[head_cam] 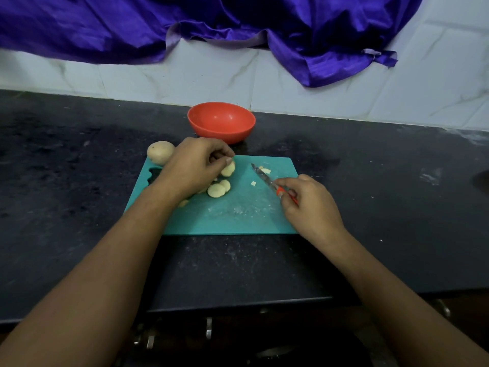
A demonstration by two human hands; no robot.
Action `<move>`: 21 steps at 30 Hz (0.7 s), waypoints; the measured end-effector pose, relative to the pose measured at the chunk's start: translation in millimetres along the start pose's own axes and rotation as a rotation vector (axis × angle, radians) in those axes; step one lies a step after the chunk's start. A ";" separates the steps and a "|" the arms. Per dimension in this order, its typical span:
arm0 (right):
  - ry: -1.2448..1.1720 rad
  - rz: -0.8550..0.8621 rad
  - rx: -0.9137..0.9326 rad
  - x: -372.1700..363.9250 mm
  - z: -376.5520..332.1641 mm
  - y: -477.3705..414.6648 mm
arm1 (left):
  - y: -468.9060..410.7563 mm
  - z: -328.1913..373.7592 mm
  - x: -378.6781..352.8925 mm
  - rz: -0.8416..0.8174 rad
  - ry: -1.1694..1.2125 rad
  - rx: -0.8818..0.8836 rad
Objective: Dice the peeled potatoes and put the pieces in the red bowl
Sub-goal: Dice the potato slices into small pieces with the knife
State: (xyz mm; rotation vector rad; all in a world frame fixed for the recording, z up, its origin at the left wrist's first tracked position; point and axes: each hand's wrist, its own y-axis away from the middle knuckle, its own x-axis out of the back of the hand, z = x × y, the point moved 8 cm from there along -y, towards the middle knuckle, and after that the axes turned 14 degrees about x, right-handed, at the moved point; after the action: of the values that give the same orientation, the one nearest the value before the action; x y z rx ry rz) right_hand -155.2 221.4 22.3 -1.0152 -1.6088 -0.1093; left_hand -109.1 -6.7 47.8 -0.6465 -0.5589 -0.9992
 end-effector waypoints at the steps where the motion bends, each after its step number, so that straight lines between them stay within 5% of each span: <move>1: -0.010 0.006 -0.005 0.1 0.8 -0.1 | 0.5 4.5 -1.4 0.033 0.039 -0.011; 11: -0.116 0.091 -0.047 1.9 7.9 4.5 | -2.5 21.0 -38.3 -0.010 -0.266 -0.046; 21: -0.101 0.171 -0.034 2.1 6.9 8.9 | -3.2 11.5 -36.6 -0.141 -0.309 -0.081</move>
State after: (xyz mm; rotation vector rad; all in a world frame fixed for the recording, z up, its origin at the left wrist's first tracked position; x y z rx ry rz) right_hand -154.6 232.0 17.9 -1.1957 -1.6083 0.0314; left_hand -129.3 21.5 31.2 -0.8500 -0.8475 -1.0653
